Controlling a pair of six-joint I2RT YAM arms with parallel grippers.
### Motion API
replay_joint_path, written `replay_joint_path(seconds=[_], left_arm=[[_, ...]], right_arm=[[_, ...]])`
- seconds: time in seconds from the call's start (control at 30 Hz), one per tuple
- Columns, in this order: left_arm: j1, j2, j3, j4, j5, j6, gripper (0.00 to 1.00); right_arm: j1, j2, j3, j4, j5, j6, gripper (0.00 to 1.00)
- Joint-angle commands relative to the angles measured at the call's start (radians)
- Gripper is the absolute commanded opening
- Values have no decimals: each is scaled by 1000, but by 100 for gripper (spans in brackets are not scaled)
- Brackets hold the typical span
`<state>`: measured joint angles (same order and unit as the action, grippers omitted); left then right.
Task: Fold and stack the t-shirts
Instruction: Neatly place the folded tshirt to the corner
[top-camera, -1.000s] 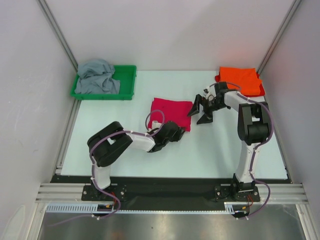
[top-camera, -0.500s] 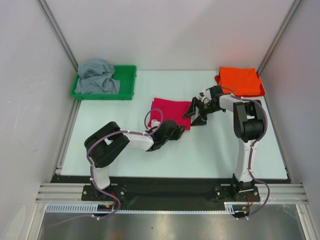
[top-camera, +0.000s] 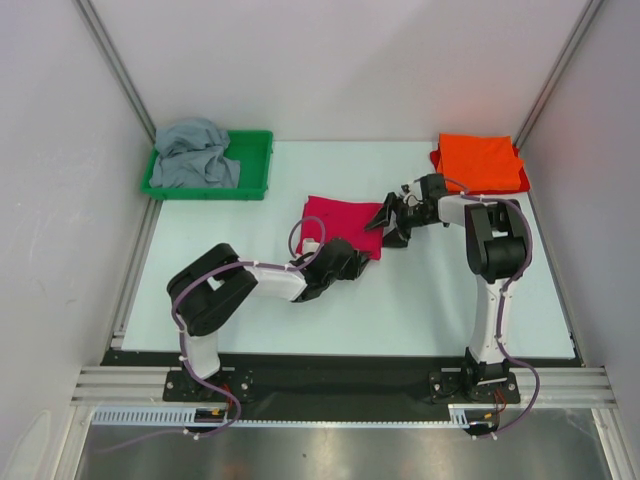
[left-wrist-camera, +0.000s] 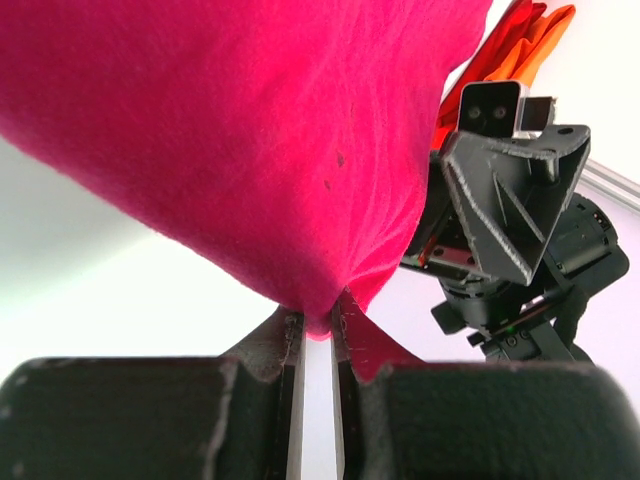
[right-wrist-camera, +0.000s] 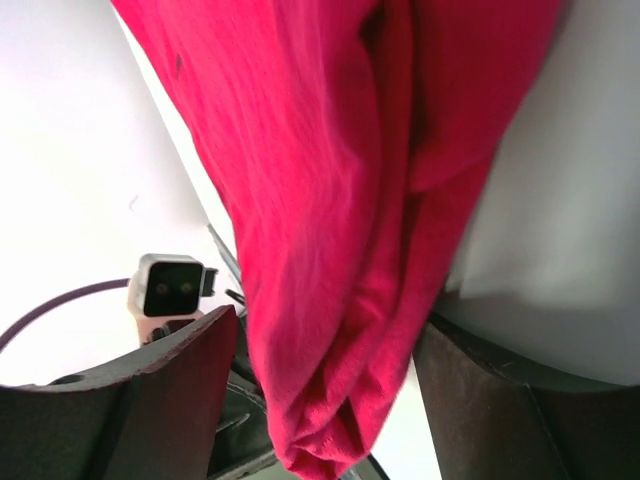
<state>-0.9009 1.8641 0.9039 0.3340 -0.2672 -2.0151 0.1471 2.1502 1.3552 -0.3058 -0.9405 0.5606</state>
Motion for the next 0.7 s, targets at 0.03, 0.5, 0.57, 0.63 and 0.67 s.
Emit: replay_joint_path(seconds=[0.03,0.5,0.57,0.63,0.67], left_arm=[[5,-66,1,22,20,-106,2],[5,-40,4,40,69,-105,12],[5,-45,-2,40,89,-102,22],[10,-66,-7,28,106,-70,40],[14,-78,18,-34,123,-32,47]], right_arm=[[2,39,10,93,8,74,74],[8,56,120,2,78,23,18],[6,47,160,-48,109,4,0],[8,31,227,-93,163,-40,0],[12,25,260,-181,225,-68,0]])
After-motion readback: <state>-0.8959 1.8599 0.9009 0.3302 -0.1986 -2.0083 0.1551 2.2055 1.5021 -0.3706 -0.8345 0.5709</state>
